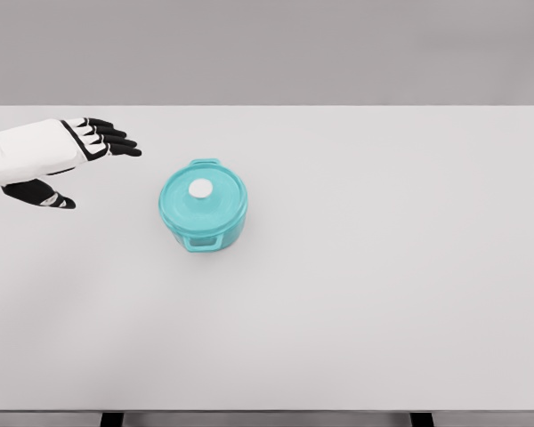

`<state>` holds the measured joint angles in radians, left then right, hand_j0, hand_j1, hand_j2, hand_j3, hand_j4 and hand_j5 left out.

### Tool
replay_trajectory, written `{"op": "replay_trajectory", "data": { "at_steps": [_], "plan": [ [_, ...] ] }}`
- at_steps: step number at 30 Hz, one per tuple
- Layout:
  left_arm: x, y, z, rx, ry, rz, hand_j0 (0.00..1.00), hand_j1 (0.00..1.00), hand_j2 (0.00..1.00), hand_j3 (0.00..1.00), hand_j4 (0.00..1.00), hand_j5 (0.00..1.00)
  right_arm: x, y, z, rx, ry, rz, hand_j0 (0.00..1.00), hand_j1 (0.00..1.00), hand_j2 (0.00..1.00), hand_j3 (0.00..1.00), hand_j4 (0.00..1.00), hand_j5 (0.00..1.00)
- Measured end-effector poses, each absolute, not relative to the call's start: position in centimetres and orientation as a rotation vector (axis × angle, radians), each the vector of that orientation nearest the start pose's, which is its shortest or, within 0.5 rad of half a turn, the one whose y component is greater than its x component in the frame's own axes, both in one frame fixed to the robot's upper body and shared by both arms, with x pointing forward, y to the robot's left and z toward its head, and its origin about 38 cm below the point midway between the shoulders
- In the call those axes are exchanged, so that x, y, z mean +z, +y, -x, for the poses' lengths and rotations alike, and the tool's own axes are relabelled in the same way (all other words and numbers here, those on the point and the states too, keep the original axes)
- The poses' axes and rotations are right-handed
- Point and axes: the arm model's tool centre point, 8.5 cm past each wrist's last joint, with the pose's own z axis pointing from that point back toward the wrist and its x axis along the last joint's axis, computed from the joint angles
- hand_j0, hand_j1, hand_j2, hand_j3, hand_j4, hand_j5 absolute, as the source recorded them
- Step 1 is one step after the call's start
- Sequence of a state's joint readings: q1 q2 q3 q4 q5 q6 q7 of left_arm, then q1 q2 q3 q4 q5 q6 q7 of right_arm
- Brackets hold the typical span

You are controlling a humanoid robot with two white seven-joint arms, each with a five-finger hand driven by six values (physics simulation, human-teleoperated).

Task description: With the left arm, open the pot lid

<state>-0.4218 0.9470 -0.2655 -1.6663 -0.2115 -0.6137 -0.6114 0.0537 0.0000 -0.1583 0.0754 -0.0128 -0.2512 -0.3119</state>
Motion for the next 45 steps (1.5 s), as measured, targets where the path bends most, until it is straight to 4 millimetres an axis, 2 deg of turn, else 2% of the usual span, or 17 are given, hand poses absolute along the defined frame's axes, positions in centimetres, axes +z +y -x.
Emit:
{"op": "replay_trajectory", "data": {
  "at_steps": [4,8,10,13,16,21,24,30,34,38,42,45],
  "plan": [
    [27.9,34.2,-38.5,-2.005,-1.560,-0.440,1.00,1.00,1.00,1.00,1.00,1.00,-25.1,-29.7,4.0,-0.184,-0.101,0.422,1.00,1.00,1.00,1.00,1.00,1.00],
    [29.1,33.2,-38.4,-1.935,-1.681,-0.356,1.00,1.00,1.00,1.00,1.00,1.00,-25.1,-29.7,4.0,-0.185,-0.101,0.419,1.00,1.00,1.00,1.00,1.00,1.00],
    [30.6,31.8,-38.8,-1.938,-1.753,-0.354,1.00,1.00,1.00,1.00,1.00,1.00,-25.1,-29.6,4.0,-0.185,-0.101,0.418,1.00,1.00,1.00,1.00,1.00,1.00],
    [30.7,28.5,-39.2,-2.049,-1.762,-0.373,1.00,1.00,1.00,1.00,1.00,1.00,-25.1,-29.6,4.0,-0.185,-0.101,0.418,1.00,1.00,1.00,1.00,1.00,1.00],
    [28.7,25.0,-39.6,-2.182,-1.714,-0.386,1.00,1.00,1.00,1.00,1.00,1.00,-25.1,-29.6,4.0,-0.185,-0.101,0.418,1.00,1.00,1.00,1.00,1.00,1.00],
    [27.9,21.4,-40.0,-2.333,-1.670,-0.402,1.00,1.00,1.00,1.00,1.00,1.00,-25.1,-29.6,4.0,-0.185,-0.101,0.418,1.00,1.00,1.00,1.00,1.00,1.00],
    [26.8,20.7,-39.8,-2.364,-1.645,-0.372,1.00,1.00,1.00,1.00,1.00,1.00,-25.1,-29.6,4.0,-0.184,-0.101,0.418,1.00,1.00,1.00,1.00,1.00,1.00],
    [25.5,20.7,-40.5,-2.363,-1.604,-0.360,1.00,1.00,1.00,1.00,1.00,1.00,-25.1,-29.6,4.0,-0.183,-0.101,0.418,1.00,1.00,1.00,1.00,1.00,1.00],
    [24.8,20.8,-41.3,-2.353,-1.573,-0.374,1.00,1.00,1.00,1.00,1.00,1.00,-25.1,-29.6,4.0,-0.183,-0.101,0.418,1.00,1.00,1.00,1.00,1.00,1.00],
    [25.2,20.6,-42.7,-2.358,-1.548,-0.438,1.00,1.00,1.00,1.00,1.00,1.00,-25.1,-29.6,4.0,-0.183,-0.101,0.418,1.00,1.00,1.00,1.00,1.00,1.00],
    [23.6,19.8,-43.9,-2.355,-1.506,-0.453,1.00,1.00,1.00,1.00,1.00,1.00,-25.1,-29.6,4.1,-0.183,-0.100,0.418,1.00,1.00,1.00,1.00,1.00,1.00],
    [23.6,19.7,-44.4,-2.356,-1.495,-0.468,1.00,1.00,1.00,1.00,1.00,1.00,-25.1,-29.6,4.1,-0.183,-0.100,0.418,1.00,1.00,1.00,1.00,1.00,1.00]
  ]
}}
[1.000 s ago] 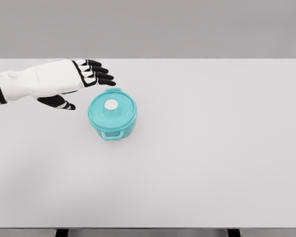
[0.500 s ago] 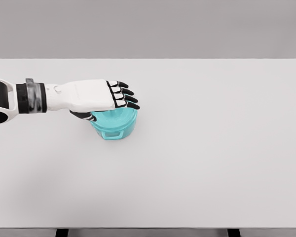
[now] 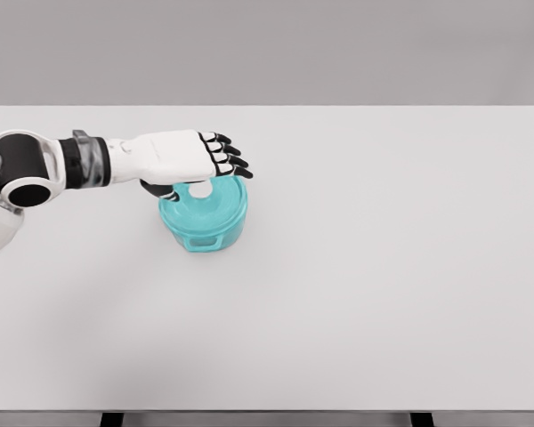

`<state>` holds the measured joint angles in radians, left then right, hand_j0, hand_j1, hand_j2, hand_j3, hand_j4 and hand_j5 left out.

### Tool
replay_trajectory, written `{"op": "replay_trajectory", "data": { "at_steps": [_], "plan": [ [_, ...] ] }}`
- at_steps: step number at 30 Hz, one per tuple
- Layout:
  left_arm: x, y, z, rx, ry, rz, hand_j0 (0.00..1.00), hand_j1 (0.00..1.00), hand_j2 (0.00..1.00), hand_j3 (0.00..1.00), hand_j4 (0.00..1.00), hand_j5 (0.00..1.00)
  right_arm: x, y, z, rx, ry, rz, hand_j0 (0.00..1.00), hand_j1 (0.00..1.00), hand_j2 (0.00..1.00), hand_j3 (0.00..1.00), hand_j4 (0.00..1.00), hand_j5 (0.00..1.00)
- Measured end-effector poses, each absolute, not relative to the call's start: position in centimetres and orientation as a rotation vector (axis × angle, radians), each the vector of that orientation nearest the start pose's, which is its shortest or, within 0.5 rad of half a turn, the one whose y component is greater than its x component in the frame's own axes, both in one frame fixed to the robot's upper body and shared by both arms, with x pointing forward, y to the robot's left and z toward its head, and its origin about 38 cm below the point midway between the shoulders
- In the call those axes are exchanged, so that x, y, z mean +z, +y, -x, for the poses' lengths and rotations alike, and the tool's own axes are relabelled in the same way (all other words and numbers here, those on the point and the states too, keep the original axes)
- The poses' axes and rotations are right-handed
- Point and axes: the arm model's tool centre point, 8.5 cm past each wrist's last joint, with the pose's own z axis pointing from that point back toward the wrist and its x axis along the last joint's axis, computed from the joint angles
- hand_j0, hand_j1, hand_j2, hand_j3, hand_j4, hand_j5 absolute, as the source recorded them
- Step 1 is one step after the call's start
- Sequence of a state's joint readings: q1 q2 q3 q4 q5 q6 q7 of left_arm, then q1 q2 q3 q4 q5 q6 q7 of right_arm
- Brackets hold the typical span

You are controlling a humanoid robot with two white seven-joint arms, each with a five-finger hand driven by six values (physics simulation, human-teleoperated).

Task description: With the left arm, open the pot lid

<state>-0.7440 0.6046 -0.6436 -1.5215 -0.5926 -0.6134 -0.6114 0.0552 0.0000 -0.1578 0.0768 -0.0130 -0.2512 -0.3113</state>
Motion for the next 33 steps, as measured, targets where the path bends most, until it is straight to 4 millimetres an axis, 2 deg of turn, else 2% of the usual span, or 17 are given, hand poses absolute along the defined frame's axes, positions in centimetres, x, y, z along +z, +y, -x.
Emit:
{"op": "replay_trajectory", "data": {
  "at_steps": [10,29,33],
  "plan": [
    [23.4,19.8,-44.5,2.882,1.824,0.575,1.00,1.00,1.00,1.00,1.00,1.00,-25.1,-29.6,4.0,-0.183,-0.101,0.418,1.00,1.00,1.00,1.00,1.00,1.00],
    [23.5,20.1,-43.4,2.875,1.802,0.553,1.00,1.00,1.00,1.00,1.00,1.00,-25.1,-29.6,4.0,-0.183,-0.101,0.418,1.00,1.00,1.00,1.00,1.00,1.00],
    [23.5,20.1,-43.4,2.877,1.797,0.557,0.93,0.93,0.93,0.93,0.93,0.93,-25.1,-29.6,4.0,-0.183,-0.101,0.418,1.00,1.00,1.00,1.00,1.00,1.00]
  ]
}}
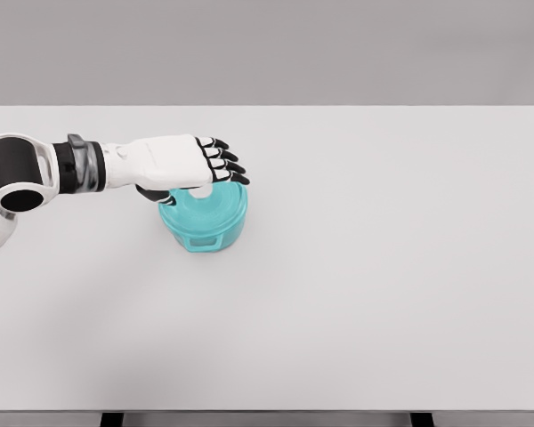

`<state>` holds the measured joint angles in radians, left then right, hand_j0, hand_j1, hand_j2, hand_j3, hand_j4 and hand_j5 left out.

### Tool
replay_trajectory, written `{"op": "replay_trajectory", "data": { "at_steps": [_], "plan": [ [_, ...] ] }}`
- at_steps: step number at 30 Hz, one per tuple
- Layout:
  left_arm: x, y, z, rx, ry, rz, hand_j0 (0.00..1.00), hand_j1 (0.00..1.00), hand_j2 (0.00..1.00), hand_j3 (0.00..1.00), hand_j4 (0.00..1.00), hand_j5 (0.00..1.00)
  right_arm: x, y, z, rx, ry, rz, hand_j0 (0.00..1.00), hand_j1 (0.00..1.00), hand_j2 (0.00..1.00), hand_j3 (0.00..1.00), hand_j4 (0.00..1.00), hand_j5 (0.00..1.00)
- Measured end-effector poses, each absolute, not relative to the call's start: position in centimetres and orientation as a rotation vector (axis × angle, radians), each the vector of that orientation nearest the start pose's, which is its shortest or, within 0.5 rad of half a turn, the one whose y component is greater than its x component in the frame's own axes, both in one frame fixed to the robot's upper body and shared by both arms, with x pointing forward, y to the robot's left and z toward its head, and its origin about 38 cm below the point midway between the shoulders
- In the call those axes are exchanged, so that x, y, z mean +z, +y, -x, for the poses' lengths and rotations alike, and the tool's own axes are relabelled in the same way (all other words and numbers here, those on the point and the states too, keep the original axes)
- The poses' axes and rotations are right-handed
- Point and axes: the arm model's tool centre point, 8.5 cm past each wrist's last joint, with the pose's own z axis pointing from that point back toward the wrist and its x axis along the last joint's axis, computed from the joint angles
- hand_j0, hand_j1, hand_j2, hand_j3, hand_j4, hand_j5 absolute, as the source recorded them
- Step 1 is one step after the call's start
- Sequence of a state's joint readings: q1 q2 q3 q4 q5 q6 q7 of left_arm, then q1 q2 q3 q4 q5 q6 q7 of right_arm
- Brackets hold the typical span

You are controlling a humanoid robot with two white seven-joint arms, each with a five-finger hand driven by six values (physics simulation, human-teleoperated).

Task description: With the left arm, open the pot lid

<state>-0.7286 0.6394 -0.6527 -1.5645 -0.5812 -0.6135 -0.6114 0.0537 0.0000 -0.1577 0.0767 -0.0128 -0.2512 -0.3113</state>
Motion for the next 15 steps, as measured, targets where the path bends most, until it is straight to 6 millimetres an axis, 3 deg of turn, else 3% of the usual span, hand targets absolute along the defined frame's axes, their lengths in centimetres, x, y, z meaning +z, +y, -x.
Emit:
{"op": "replay_trajectory", "data": {
  "at_steps": [12,15],
  "plan": [
    [22.98,20.21,-43.27,2.891,1.792,0.549,0.93,0.93,0.93,0.93,0.93,0.93,-25.07,-29.64,4.02,-0.183,-0.101,0.418,1.00,1.00,1.00,1.00,1.00,1.00],
    [22.95,20.20,-43.27,2.891,1.790,0.548,0.89,0.89,0.89,0.89,0.89,0.89,-25.07,-29.64,4.02,-0.183,-0.101,0.418,1.00,1.00,1.00,1.00,1.00,1.00]
  ]
}}
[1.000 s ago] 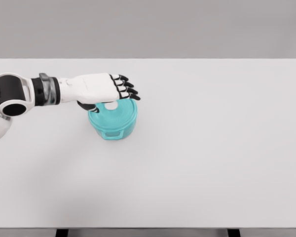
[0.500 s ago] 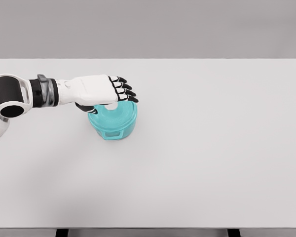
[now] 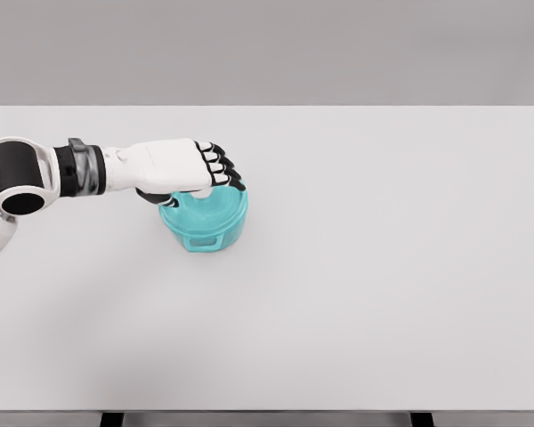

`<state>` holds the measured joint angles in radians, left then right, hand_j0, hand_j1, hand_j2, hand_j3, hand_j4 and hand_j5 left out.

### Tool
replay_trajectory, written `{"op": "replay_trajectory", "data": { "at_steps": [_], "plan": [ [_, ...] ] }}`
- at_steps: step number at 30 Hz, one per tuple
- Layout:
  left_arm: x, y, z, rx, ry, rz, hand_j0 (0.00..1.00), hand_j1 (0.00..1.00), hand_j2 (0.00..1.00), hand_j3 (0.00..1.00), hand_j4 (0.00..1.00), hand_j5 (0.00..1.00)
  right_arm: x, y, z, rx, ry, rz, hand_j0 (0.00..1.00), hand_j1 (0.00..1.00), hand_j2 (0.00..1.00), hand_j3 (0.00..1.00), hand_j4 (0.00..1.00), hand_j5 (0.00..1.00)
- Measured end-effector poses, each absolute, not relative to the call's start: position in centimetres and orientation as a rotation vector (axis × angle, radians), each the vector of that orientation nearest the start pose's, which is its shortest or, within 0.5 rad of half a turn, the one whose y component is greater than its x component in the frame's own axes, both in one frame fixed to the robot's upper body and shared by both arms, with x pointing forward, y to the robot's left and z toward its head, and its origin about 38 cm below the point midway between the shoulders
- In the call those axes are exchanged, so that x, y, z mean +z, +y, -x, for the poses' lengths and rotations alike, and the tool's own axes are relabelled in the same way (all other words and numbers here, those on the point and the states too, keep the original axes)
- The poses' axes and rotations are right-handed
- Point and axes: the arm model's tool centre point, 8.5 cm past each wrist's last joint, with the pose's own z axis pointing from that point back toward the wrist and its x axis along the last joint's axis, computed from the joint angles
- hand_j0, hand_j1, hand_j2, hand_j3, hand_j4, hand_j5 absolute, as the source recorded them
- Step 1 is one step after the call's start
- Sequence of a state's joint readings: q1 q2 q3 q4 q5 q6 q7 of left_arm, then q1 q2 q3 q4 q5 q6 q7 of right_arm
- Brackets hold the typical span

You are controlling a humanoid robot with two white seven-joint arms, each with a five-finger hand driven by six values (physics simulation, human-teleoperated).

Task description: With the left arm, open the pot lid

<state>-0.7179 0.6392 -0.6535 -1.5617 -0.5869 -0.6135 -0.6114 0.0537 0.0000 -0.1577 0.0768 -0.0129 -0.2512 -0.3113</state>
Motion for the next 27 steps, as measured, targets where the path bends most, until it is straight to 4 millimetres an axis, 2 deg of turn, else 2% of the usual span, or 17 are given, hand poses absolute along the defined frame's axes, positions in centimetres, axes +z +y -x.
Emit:
{"op": "replay_trajectory", "data": {
  "at_steps": [12,27],
  "plan": [
    [22.60,20.02,-43.15,2.899,1.777,0.531,0.80,0.80,0.80,0.80,0.80,0.80,-25.07,-29.64,4.02,-0.183,-0.101,0.418,1.00,1.00,1.00,1.00,1.00,1.00],
    [22.39,19.68,-43.09,2.904,1.762,0.512,0.79,0.79,0.79,0.79,0.79,0.79,-25.07,-29.64,4.02,-0.183,-0.101,0.418,1.00,1.00,1.00,1.00,1.00,1.00]
  ]
}}
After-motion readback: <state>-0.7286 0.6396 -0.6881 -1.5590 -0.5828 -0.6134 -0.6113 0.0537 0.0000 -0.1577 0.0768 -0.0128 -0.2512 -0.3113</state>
